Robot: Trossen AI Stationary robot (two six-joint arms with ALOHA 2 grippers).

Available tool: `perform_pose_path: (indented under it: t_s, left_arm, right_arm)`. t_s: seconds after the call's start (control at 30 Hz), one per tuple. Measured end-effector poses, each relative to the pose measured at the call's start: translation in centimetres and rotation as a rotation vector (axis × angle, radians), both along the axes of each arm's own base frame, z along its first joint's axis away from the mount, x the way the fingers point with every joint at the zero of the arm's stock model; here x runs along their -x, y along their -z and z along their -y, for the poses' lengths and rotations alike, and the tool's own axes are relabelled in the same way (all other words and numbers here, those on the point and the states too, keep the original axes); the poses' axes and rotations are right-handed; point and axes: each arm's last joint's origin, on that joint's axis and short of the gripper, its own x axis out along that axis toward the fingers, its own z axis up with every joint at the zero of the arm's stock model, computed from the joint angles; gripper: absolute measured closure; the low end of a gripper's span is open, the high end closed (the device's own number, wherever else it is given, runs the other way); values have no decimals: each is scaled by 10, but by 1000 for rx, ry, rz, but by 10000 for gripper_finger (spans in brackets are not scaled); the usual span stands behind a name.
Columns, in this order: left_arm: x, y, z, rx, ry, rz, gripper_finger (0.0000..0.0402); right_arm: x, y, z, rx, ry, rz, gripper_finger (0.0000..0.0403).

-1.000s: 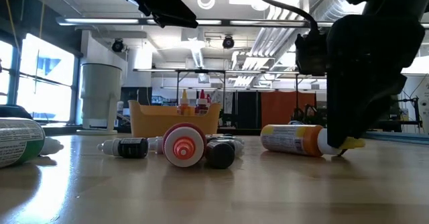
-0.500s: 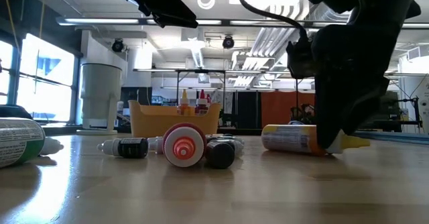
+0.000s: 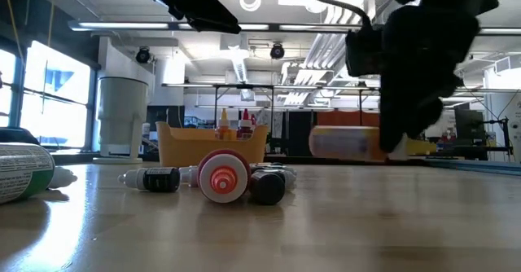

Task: Pick & Place food coloring
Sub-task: Put the large yellow food coloring bottle into the yellow bin

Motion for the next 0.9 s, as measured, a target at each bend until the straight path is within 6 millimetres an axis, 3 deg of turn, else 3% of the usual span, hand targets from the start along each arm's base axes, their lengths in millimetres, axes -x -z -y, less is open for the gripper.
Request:
perform_pose_path:
  t_s: [0.2,0.47,0.7,0.9]
  left_arm:
    - [-7,10,1,-88,90,-40,236]
    - [-39,40,22,-366,281,-38,236]
    - [-53,52,38,-595,206,-39,236]
    - [-56,63,42,-607,206,-85,236]
  right_arm:
    - [-6,-13,24,-31,-13,63,264]
    - [-20,-22,53,-149,137,171,249]
    - [-31,-31,67,-307,208,277,256]
    - [-36,-38,71,-388,223,344,251]
